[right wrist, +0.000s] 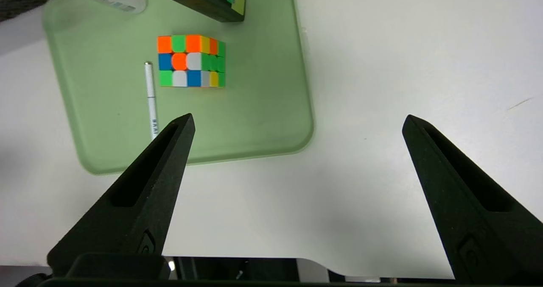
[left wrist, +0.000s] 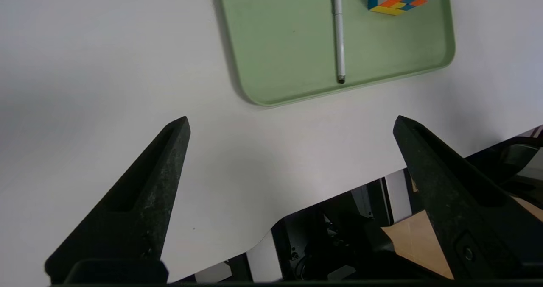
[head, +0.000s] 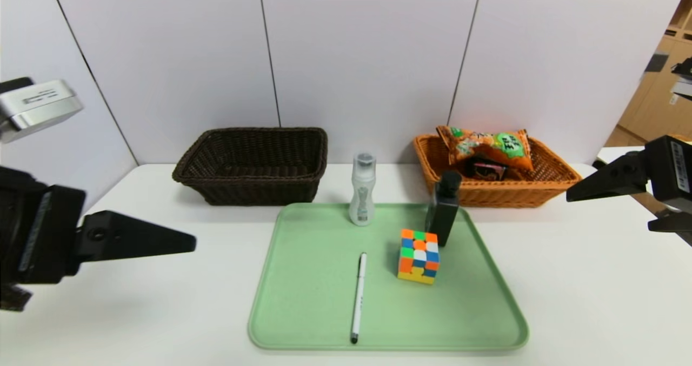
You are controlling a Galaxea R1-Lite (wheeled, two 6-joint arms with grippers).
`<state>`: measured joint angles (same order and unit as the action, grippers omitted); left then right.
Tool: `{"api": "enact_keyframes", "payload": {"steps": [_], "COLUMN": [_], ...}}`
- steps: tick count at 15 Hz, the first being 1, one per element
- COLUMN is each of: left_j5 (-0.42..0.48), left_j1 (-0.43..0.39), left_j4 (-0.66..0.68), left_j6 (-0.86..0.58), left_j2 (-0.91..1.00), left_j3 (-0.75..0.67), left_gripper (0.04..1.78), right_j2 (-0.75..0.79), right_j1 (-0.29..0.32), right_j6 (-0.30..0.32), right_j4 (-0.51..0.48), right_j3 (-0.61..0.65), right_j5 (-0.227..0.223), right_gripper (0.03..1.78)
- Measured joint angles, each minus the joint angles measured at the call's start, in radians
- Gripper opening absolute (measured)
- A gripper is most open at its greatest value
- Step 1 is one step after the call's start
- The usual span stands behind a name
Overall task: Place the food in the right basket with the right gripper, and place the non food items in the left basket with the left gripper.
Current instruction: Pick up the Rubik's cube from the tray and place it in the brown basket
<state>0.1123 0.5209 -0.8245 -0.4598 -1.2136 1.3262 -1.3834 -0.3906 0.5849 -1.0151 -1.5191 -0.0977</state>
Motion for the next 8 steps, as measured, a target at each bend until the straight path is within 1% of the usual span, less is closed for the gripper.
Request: {"api": "enact_keyframes", "payload": {"steps": [1, 2, 3, 5, 6, 8], "left_j5": [-0.039, -0.081, -0.117, -0.162, -0.18, -0.211], "left_j1": [0.056, 0.102, 0.145, 0.217, 0.247, 0.31], "left_j4": [-0.006, -0.01, -0.011, -0.016, -0.019, -0.022], "left_j6": [-0.014, -0.025, -0.039, -0.093, -0.124, -0.169], "left_j2": [-0.061, -0.125, -0.195, -0.333, -0.399, -0.529], "left_j3": [0.056, 0.109, 0.169, 0.31, 0.378, 0.504], "left_gripper": [1.69, 1.69, 1.69, 1.69, 1.69, 1.69], "right_j2": [0.015, 0.03, 0.046, 0.073, 0.083, 0.098], "right_j1": [-0.008, -0.011, -0.012, -0.008, -0.005, -0.002], "right_j6": [-0.021, -0.029, -0.033, -0.034, -0.033, -0.027], "right_j4": [0.016, 0.019, 0.021, 0.03, 0.05, 0.122], "right_j3": [0.026, 0.048, 0.072, 0.12, 0.145, 0.195], "right_j5": [-0.009, -0.014, -0.021, -0.024, -0.024, -0.024], "right_gripper": [1.69, 1.69, 1.69, 1.69, 1.69, 1.69]}}
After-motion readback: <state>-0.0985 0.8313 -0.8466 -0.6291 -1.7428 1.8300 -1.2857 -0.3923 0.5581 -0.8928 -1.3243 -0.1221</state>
